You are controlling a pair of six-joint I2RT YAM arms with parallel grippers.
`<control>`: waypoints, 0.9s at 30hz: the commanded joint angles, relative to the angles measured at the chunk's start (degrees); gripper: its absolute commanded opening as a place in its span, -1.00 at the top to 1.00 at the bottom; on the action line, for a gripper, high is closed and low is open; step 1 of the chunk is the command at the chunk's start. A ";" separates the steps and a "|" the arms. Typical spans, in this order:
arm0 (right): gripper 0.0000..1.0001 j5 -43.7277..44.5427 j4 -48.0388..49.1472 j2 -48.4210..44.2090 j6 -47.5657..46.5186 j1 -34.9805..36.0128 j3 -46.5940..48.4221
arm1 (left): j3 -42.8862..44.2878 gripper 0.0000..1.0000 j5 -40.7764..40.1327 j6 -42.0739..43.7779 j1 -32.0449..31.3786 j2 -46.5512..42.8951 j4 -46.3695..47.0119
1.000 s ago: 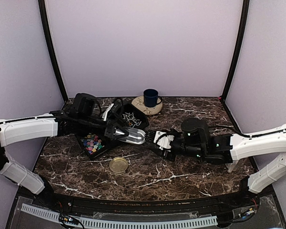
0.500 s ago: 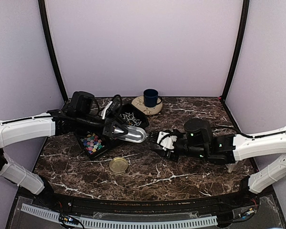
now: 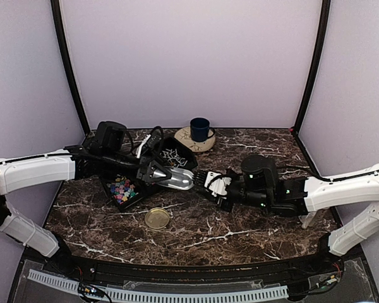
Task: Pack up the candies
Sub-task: Pass from the left arm to the right
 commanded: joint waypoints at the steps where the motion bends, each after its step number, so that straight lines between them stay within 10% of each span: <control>1: 0.36 -0.66 3.11 0.68 -0.20 -0.22 1.69 | -0.87 1.00 1.86 -0.96 -0.13 -0.20 3.25; 27: 0.60 -5.21 2.02 -1.35 -0.87 -0.22 2.07 | -0.36 1.00 0.49 1.84 -0.09 1.31 1.09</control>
